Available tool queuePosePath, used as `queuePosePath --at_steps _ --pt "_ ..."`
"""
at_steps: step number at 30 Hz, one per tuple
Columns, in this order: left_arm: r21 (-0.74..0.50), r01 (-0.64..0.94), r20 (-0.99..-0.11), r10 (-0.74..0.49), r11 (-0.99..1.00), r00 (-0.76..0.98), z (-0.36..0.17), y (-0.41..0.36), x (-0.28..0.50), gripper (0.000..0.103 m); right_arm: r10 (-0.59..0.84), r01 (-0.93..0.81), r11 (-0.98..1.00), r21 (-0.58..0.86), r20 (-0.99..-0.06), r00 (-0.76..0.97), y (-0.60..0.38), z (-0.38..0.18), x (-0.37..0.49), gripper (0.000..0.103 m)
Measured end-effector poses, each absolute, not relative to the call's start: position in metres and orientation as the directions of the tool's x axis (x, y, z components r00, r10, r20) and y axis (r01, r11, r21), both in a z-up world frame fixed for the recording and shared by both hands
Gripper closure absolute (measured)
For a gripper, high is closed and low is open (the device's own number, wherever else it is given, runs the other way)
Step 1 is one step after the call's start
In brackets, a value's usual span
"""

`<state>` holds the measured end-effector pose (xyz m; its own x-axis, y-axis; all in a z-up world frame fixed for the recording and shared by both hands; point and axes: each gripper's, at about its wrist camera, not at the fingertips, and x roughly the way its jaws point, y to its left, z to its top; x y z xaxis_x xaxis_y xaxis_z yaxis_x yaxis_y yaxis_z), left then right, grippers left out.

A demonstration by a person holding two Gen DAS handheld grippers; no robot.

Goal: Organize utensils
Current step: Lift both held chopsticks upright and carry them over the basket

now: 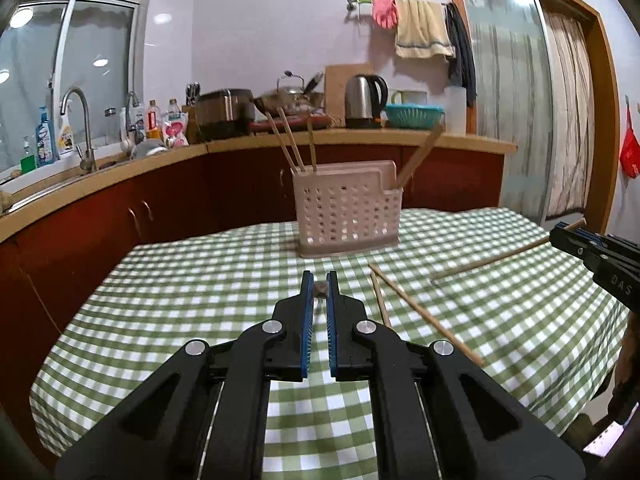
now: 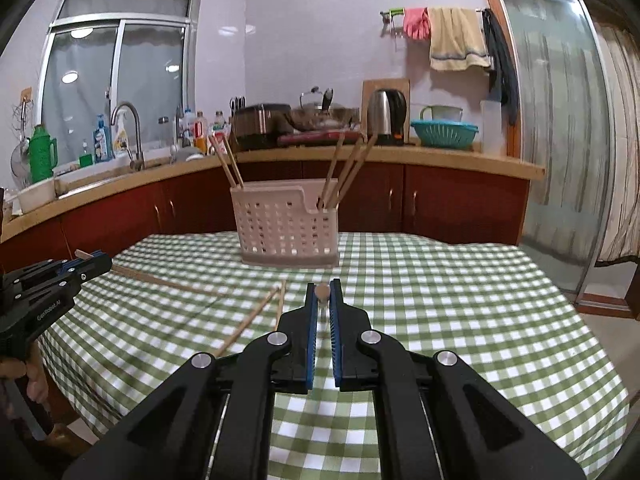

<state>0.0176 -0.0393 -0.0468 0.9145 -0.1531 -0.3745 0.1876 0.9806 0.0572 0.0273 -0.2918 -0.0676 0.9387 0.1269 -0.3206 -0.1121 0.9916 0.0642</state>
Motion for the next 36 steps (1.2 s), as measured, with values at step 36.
queuePosePath --at_steps 36 --pt "-0.007 0.167 -0.359 -0.158 0.986 0.920 0.007 -0.016 0.076 0.096 0.135 -0.129 0.991 0.040 -0.285 0.949 -0.284 -0.018 0.083 0.096"
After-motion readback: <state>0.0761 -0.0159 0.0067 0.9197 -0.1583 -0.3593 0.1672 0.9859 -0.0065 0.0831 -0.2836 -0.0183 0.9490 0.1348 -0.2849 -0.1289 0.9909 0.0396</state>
